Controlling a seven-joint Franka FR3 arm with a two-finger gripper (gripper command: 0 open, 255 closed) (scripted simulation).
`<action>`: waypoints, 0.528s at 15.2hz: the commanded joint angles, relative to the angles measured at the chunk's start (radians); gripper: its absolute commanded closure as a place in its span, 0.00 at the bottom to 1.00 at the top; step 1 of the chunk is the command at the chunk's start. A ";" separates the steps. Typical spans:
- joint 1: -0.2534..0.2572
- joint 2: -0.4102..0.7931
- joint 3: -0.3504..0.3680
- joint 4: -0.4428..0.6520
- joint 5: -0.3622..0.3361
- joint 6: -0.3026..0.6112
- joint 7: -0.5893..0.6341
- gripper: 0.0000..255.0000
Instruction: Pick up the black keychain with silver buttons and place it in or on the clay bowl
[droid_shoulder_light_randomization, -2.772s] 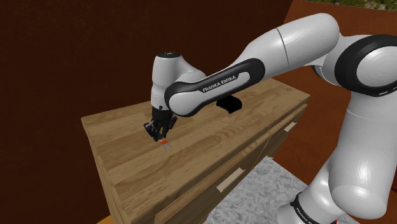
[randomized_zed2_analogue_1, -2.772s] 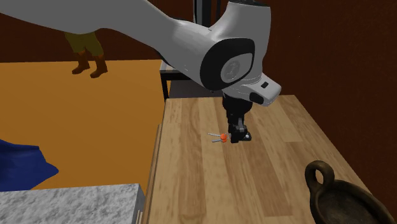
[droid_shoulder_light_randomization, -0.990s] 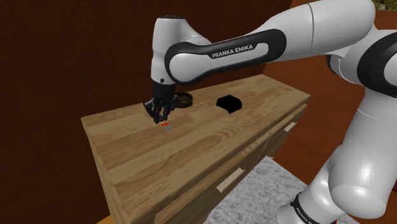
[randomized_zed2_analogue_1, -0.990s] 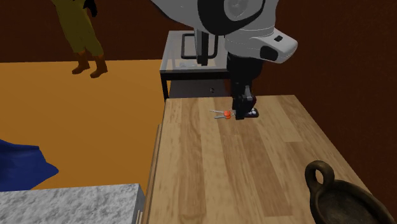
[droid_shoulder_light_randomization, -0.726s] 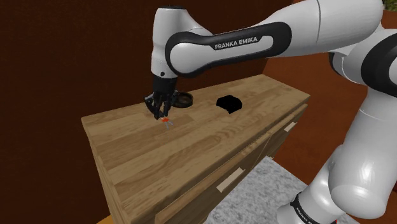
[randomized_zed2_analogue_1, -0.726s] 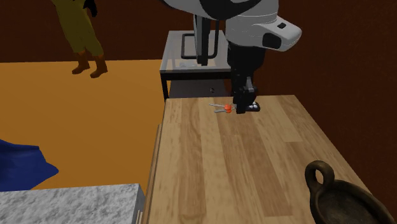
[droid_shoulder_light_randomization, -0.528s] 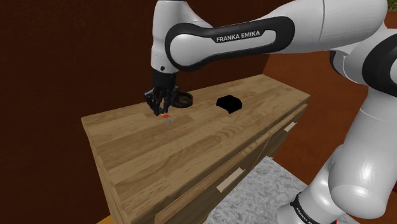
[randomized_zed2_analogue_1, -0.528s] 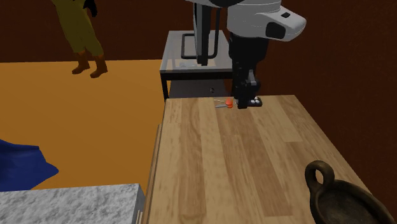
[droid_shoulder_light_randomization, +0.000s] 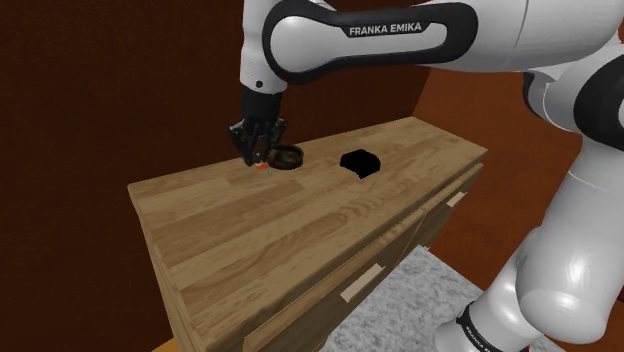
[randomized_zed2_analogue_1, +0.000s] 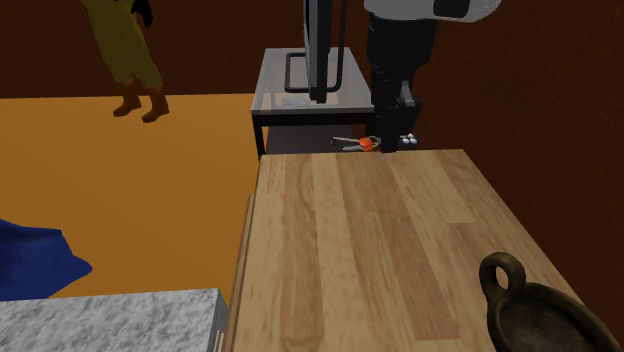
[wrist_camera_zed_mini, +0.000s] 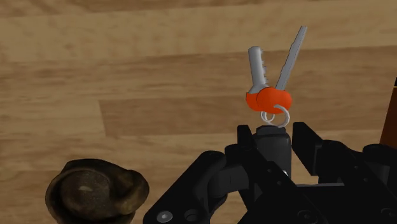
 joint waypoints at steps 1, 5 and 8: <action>-0.015 0.014 -0.011 0.025 -0.002 -0.012 -0.028 1.00; -0.058 0.058 -0.042 0.092 -0.007 -0.034 -0.106 1.00; -0.088 0.101 -0.064 0.159 -0.013 -0.057 -0.162 1.00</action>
